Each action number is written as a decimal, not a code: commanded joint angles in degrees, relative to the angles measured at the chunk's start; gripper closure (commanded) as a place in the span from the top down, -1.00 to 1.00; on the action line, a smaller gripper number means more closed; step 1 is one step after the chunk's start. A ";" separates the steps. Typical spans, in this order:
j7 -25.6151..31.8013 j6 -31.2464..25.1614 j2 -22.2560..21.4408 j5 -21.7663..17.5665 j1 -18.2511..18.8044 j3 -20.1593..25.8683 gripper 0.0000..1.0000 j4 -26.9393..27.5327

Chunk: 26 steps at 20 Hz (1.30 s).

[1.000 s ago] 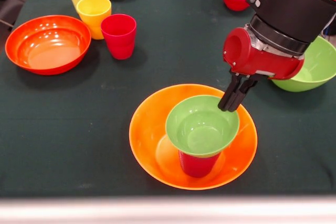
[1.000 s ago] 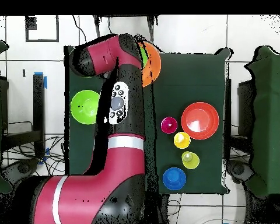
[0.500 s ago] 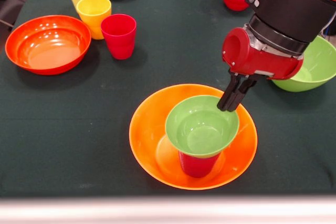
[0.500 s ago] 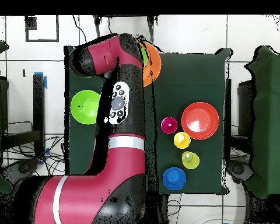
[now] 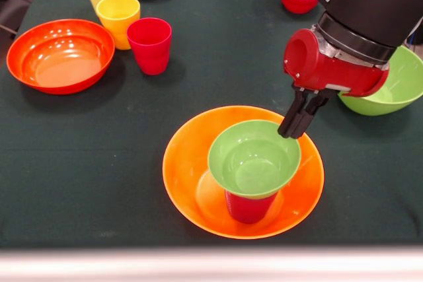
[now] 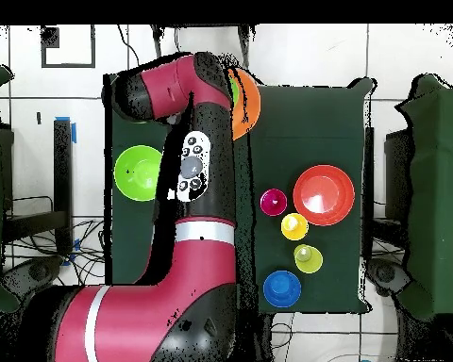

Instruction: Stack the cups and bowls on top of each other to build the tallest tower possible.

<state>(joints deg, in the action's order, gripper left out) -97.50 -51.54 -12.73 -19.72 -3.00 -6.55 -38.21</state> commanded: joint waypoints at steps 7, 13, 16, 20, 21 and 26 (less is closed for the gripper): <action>4.40 -0.12 2.65 0.26 1.52 5.48 -1.00 -4.11; 4.39 0.12 3.13 0.24 1.54 5.72 -1.00 -3.78; 4.27 0.40 2.91 0.25 1.49 5.71 -1.00 -4.37; 4.26 -0.80 3.26 0.91 1.52 6.13 -1.00 -3.66; 4.24 -1.31 3.29 1.30 1.57 6.34 -1.00 -3.47; 4.59 -4.45 1.60 2.30 1.22 5.82 -1.00 -4.14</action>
<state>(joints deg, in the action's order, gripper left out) -97.50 -51.54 -11.98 -18.47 -2.46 -6.38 -38.21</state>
